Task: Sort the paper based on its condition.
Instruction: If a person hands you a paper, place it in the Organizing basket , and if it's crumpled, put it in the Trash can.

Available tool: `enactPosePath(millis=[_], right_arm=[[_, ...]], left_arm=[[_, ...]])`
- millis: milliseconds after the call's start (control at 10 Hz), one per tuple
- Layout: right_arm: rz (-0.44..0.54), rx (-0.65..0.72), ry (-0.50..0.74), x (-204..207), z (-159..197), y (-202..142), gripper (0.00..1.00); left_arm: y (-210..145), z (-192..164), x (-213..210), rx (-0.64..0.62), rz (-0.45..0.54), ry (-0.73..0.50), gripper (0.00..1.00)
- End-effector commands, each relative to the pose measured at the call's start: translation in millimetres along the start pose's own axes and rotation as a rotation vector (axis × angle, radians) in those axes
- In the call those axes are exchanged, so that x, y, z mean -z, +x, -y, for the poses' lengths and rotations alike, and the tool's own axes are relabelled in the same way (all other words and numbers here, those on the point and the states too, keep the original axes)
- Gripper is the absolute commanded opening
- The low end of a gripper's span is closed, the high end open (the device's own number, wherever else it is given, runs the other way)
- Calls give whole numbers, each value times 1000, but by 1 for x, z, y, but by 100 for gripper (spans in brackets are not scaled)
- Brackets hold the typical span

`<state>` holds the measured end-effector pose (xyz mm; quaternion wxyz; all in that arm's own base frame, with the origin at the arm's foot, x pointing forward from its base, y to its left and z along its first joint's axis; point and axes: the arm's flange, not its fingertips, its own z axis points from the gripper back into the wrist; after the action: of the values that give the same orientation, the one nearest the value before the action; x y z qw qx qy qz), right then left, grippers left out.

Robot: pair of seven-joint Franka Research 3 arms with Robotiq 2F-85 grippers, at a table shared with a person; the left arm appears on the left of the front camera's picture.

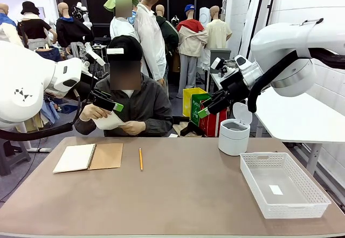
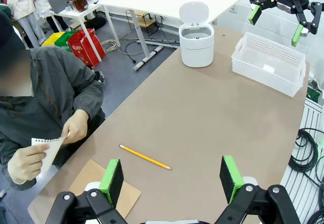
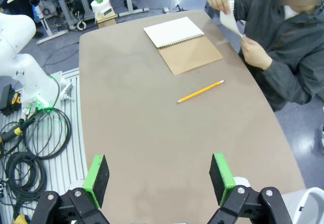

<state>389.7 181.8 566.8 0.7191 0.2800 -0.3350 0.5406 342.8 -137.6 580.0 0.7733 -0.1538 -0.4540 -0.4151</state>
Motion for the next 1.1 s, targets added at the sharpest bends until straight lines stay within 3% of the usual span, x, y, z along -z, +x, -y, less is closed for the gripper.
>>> enactPosePath(millis=[0, 1000], right_arm=[[4, 7, -1, 0, 0, 2, 100], [4, 7, -1, 0, 0, 2, 100]], left_arm=[[-2, -1, 1, 10, -4, -5, 100], [-2, -1, 1, 10, -4, -5, 100]])
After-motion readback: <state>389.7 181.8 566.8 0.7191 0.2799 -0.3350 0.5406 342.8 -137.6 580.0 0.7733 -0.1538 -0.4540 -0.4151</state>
